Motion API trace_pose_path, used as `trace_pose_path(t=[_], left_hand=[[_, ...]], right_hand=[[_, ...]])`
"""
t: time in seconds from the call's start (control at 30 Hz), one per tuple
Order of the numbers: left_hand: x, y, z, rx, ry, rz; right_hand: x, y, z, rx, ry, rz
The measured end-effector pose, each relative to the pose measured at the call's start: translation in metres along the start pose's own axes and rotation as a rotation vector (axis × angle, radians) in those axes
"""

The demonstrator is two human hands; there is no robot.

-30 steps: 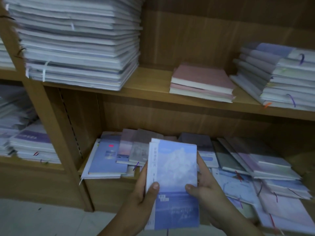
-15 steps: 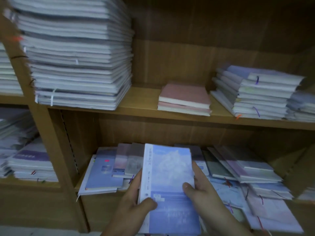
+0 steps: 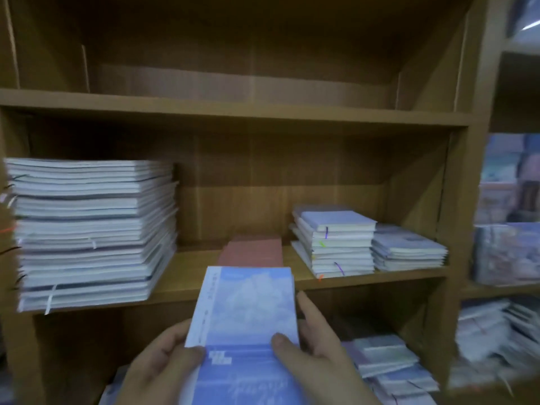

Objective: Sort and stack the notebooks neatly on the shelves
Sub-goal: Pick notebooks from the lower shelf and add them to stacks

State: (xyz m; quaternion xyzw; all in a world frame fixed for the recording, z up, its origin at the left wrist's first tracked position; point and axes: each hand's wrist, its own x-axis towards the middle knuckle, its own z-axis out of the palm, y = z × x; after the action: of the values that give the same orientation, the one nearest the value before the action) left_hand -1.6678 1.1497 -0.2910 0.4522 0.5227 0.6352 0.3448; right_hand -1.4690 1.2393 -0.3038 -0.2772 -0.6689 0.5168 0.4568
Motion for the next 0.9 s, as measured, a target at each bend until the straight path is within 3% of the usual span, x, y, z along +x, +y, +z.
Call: trace_pose_path(t=[0.13,0.37,0.5,0.67,0.73,0.8,0.9], left_hand=[[0.018,0.016,0.044,-0.012,-0.091,0.033],[0.055,0.038,0.129,0.068,-0.158,0.142],[0.068,0.049,0.167,0.058,-0.204,0.192],[0.089,0.061,0.228,0.079,-0.178,0.212],[0.1,0.062,0.26,0.078,-0.204,0.211],[0.107,0.061,0.289,0.057,-0.244,0.156],[0.122,0.054,0.329,0.031,-0.287,-0.024]], right_hand=[[-0.009,-0.017,-0.043,-0.212,0.007,-0.093],[-0.026,-0.048,-0.11,-0.121,0.343,-0.063],[-0.038,-0.047,-0.129,-0.108,0.313,-0.075],[-0.012,-0.039,-0.175,-0.628,0.385,-0.303],[-0.008,-0.044,-0.202,-0.681,0.446,-0.362],[-0.003,-0.053,-0.229,-0.611,0.481,-0.326],[0.012,-0.07,-0.273,-0.571,0.398,-0.083]])
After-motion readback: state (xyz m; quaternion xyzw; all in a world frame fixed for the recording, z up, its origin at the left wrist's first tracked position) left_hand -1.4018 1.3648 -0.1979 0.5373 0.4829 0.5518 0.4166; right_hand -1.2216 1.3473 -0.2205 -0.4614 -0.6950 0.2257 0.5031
